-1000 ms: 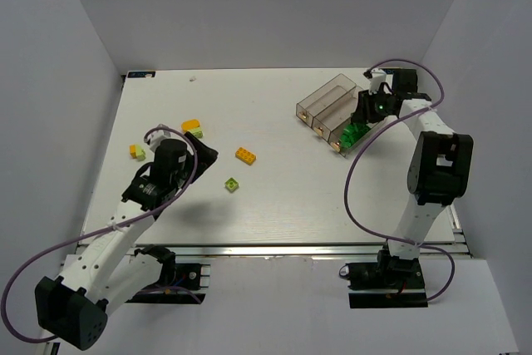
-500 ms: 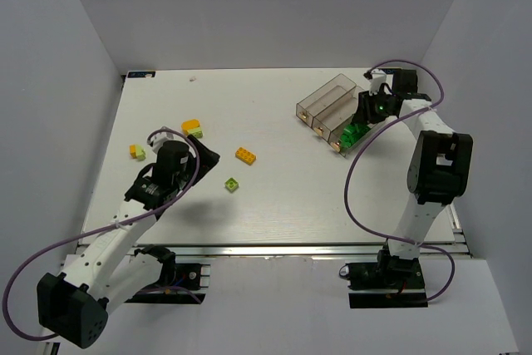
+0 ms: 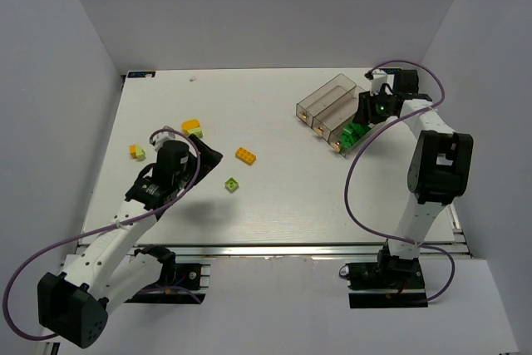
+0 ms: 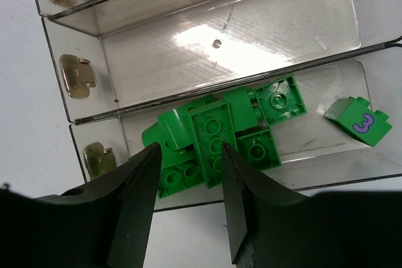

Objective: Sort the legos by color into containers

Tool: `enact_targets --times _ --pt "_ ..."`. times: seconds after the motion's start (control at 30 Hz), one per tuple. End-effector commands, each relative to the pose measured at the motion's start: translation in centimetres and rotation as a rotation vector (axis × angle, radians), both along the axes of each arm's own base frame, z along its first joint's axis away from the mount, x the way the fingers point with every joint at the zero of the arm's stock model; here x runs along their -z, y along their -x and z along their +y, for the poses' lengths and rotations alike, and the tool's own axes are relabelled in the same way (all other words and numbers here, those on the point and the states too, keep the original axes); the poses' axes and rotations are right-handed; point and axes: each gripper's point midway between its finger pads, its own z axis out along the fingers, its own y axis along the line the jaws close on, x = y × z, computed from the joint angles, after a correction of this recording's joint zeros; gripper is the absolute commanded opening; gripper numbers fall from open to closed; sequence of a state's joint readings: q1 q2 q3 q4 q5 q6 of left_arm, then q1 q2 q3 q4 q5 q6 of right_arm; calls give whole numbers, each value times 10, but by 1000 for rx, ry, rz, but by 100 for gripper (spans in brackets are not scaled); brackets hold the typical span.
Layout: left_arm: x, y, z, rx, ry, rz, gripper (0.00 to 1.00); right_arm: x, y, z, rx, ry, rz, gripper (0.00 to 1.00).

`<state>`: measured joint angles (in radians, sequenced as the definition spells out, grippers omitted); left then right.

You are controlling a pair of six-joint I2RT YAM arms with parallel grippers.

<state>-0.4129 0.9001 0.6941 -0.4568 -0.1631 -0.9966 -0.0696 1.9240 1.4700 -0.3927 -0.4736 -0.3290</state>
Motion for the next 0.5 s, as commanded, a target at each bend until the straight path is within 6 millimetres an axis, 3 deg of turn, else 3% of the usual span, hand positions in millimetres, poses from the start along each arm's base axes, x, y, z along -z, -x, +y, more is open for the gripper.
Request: enact_targets --times 0.0,0.13,0.23,0.27,0.33,0.4,0.43,0.47 --pt "1 -1 -3 9 24 -6 98 -16 -9 -5 -2 3 -51 49" --pt "3 -1 -10 54 32 -5 98 -28 -7 0 -34 -7 -80 51" --pt "13 2 -16 86 38 27 98 -49 -4 8 -111 -16 -149 69" --pt "18 4 -17 95 41 38 98 -60 -1 11 -142 -14 -185 87" --pt "24 6 -21 107 54 62 98 -69 7 18 -219 -19 -242 89" --pt "30 7 -22 104 56 89 98 -92 13 24 -287 -4 -344 89" --pt "35 8 -22 101 55 113 98 -87 21 28 -318 -15 -355 89" --pt "38 10 -22 97 59 130 97 -96 25 30 -312 -23 -389 89"
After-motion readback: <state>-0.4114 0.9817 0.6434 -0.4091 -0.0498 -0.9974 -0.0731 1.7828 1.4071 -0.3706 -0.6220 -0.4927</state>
